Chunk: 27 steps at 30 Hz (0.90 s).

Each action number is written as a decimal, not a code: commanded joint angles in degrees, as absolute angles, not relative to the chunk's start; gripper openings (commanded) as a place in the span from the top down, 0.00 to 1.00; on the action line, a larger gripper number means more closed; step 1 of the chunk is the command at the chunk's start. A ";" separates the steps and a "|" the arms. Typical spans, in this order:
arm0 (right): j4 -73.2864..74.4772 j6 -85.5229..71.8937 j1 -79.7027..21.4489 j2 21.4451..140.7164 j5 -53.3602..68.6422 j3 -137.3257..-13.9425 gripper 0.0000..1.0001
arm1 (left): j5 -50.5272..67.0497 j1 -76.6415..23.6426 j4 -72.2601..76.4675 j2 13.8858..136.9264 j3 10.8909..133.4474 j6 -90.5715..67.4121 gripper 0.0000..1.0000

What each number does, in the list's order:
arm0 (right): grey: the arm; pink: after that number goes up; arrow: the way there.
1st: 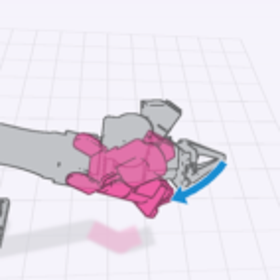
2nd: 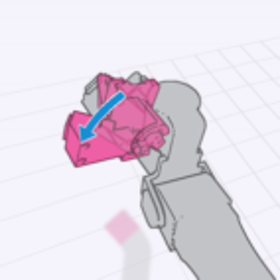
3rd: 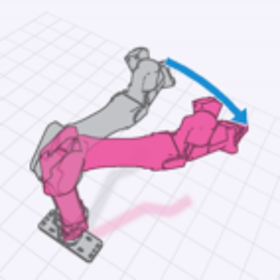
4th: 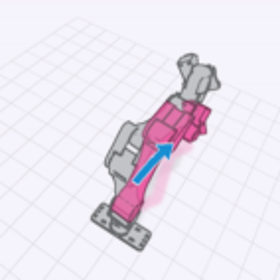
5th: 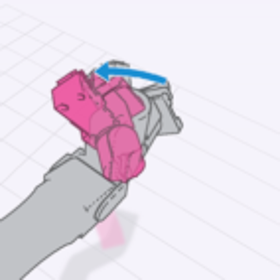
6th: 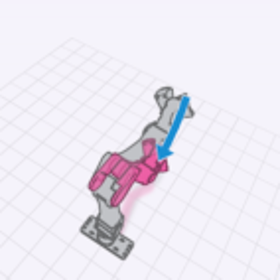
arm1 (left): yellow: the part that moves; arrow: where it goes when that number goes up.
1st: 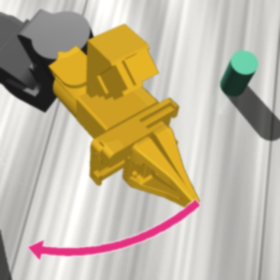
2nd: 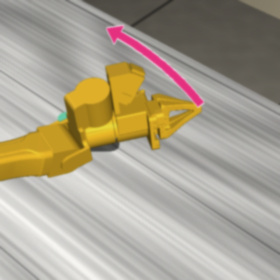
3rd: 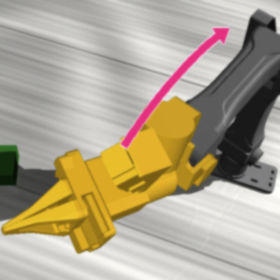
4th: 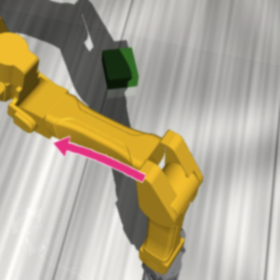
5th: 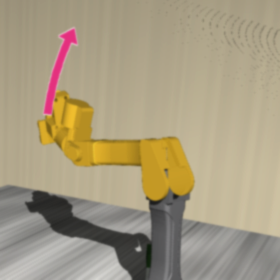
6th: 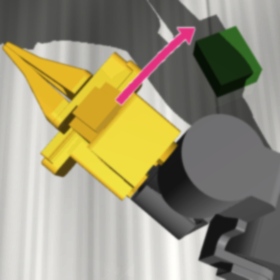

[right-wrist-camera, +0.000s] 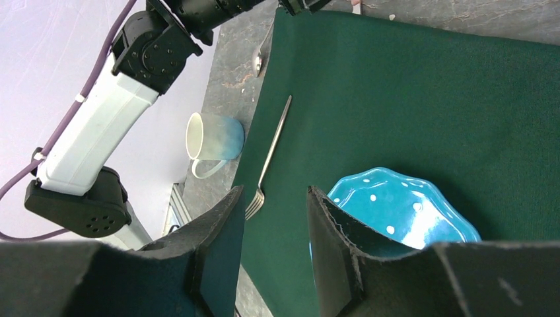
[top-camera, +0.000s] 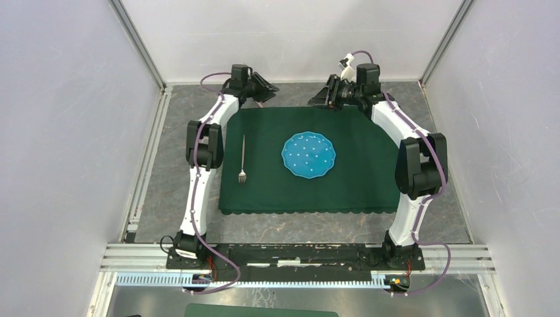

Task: Set the dinner table for one person
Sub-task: Move the knife to the corner of the board.

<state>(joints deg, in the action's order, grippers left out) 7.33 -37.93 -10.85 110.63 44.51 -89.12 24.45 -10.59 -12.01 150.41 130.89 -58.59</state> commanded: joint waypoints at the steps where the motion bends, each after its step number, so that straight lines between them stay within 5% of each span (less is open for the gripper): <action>1: 5.12 -37.64 -10.83 109.18 44.91 -89.76 0.55 | 27.50 -11.07 -9.97 151.43 132.43 -60.29 0.60; 27: 6.17 -37.06 -10.59 107.14 44.04 -89.12 0.55 | 22.91 -3.78 -18.01 152.41 126.67 -56.21 0.54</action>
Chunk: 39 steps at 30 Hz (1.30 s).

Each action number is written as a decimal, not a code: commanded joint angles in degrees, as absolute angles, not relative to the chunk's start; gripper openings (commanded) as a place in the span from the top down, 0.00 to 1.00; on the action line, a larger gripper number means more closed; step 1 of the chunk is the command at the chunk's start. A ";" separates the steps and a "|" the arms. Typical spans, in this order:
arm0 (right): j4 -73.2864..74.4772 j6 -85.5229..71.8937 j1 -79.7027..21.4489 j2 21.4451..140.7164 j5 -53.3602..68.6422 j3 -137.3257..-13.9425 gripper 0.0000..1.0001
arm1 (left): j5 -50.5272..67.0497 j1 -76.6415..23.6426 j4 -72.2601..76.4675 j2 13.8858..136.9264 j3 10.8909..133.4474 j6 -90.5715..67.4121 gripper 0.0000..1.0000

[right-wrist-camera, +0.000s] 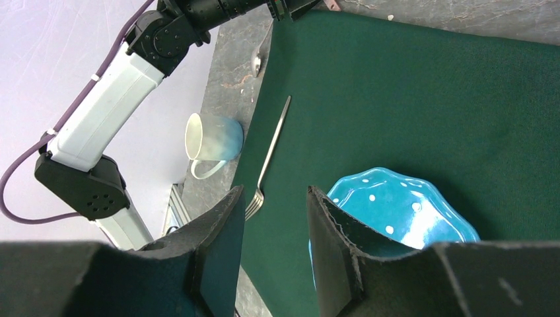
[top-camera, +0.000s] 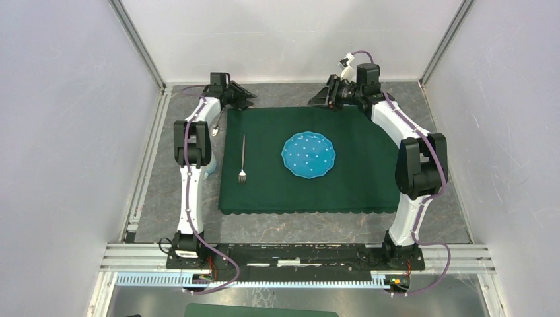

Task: Set the dinner table for one person
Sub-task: Move the knife to the corner of the board.

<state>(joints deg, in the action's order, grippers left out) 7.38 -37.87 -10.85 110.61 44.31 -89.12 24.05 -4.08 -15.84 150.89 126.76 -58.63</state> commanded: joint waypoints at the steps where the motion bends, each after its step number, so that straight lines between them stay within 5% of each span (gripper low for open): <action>1: 6.37 -36.98 -10.48 107.03 44.03 -89.04 0.55 | 22.85 -3.36 -18.09 152.22 126.32 -56.10 0.54; 14: 5.76 -37.55 -10.15 107.09 43.50 -88.77 0.55 | 20.73 3.37 -16.69 144.28 116.28 -52.60 0.52; 28: 5.89 -37.46 -10.13 108.09 44.30 -88.85 0.55 | 20.20 3.53 -16.60 141.02 120.93 -52.91 0.42; 32: 5.70 -37.59 -10.19 108.35 44.30 -89.01 0.55 | 19.89 3.55 -16.61 139.00 121.55 -52.73 0.31; 34: 5.73 -37.59 -10.16 108.41 44.38 -88.95 0.55 | 20.18 3.51 -16.66 137.71 121.24 -52.73 0.19; 35: 5.71 -37.58 -10.15 108.41 44.38 -88.95 0.55 | 20.23 3.48 -16.62 136.85 120.72 -52.57 0.04; 39: 5.71 -37.49 -10.14 108.49 44.38 -88.77 0.55 | 19.72 3.10 -16.46 132.29 116.51 -51.55 0.00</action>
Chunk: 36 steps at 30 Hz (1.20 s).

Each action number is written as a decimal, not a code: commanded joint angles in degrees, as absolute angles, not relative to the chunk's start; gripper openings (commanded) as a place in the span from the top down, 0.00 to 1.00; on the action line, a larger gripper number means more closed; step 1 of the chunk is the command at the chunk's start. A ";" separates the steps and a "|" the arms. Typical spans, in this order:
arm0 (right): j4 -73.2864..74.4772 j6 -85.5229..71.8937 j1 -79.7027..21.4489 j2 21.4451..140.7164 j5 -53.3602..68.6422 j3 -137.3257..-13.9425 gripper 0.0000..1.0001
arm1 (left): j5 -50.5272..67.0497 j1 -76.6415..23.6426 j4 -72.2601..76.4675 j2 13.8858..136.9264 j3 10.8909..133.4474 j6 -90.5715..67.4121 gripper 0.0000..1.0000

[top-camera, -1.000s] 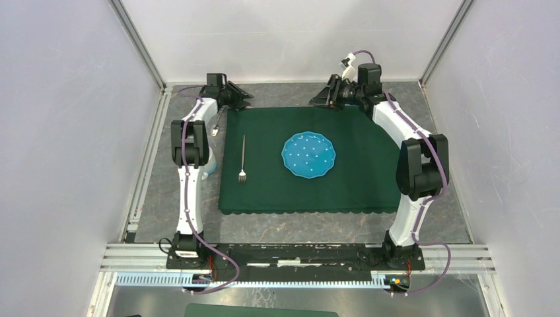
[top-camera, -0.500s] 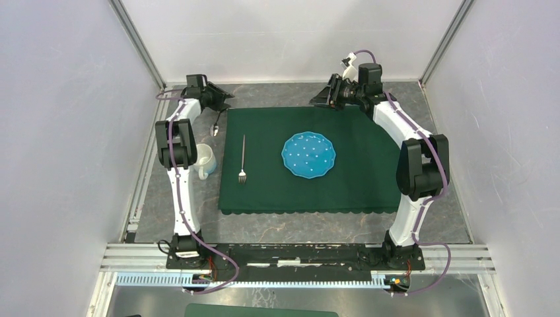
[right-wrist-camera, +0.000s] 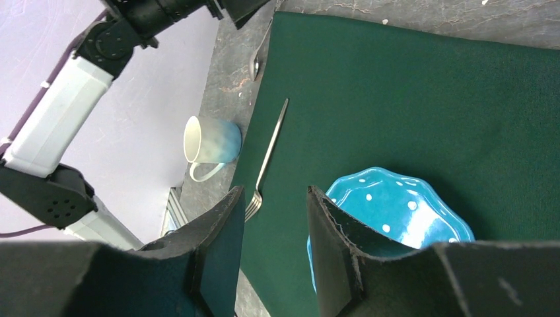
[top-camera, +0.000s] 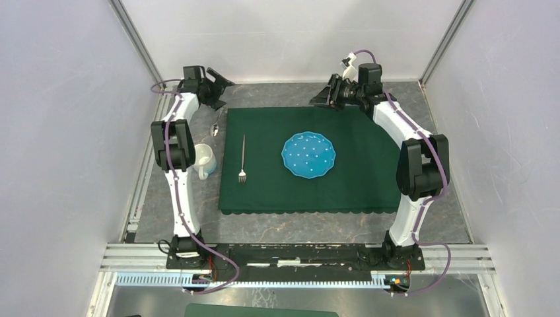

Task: Set the dinner table for one person
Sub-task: Move the knife to the corner of the board, then pick up the fork from the napkin.

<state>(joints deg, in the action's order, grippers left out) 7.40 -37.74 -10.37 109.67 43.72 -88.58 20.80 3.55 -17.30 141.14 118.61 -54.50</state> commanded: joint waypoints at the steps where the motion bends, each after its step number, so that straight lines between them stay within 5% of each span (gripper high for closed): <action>1: 5.65 -37.45 -10.18 108.50 44.39 -88.77 0.55 | 19.27 3.00 -16.44 131.07 115.35 -50.77 0.00; 14: 5.17 -38.94 -10.86 109.18 47.19 -89.48 0.55 | 21.38 -1.34 -18.37 121.08 105.42 -47.72 0.00; 28: 8.69 -37.62 -20.37 114.74 51.77 -95.68 0.55 | 17.12 -8.26 -43.32 117.69 107.30 -33.41 0.00; 36: 11.96 -35.27 -20.76 114.81 50.90 -96.33 0.55 | 11.63 -9.13 -51.83 105.75 96.99 -34.06 0.00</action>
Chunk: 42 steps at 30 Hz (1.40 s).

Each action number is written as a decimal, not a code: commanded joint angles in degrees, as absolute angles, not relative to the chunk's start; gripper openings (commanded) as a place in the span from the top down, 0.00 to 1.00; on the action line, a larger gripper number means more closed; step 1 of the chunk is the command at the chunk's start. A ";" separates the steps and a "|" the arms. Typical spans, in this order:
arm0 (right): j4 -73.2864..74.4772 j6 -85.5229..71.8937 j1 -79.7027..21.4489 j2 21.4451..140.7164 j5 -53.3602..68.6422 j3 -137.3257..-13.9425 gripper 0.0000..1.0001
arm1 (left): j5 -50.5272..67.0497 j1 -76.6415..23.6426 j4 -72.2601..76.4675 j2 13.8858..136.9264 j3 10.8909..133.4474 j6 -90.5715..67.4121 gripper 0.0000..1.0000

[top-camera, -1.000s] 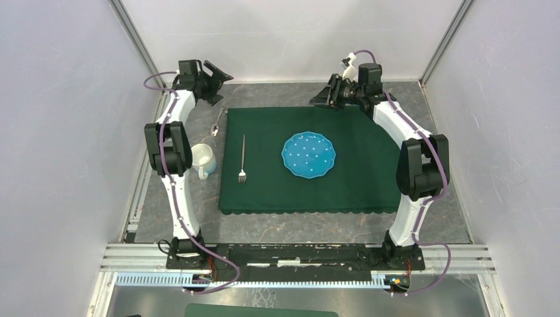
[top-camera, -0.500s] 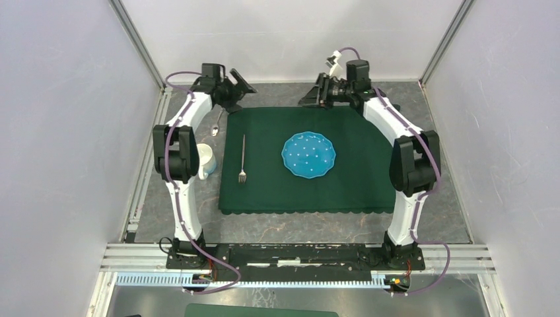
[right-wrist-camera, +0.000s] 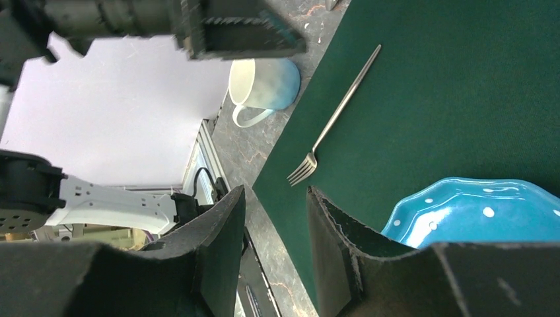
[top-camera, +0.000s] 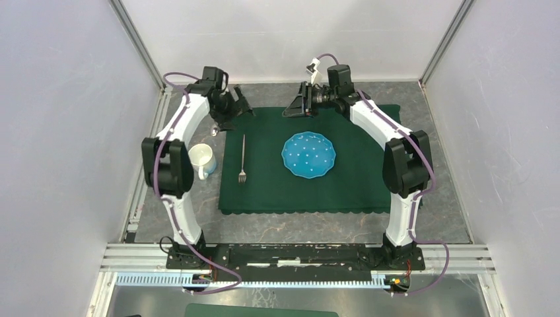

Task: Set the dinner table for one person
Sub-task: Pick up the fork from the napkin.

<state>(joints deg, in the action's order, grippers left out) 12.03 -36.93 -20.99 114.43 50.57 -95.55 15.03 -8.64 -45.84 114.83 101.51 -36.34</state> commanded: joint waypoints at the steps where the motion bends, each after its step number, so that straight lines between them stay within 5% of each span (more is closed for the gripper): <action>1: 11.99 -35.33 -20.77 114.88 50.89 -96.54 0.55 | 11.34 -9.45 -52.22 103.92 94.95 -34.28 0.00; 11: 11.69 -35.87 -19.47 114.54 50.56 -97.23 0.55 | 12.22 -11.23 -50.93 92.55 76.68 -34.26 0.00; 18: 11.51 -35.53 -18.05 111.86 49.67 -94.11 0.55 | 12.80 -11.60 -48.35 88.29 67.46 -33.51 0.20; 27: 11.68 -35.26 -17.57 110.88 49.25 -93.08 0.55 | 7.87 -15.00 -44.32 91.44 66.08 -30.43 0.33; 42: 12.92 -34.80 -16.27 110.28 48.78 -93.47 0.55 | -2.54 -18.52 -39.44 101.39 70.61 -25.23 0.30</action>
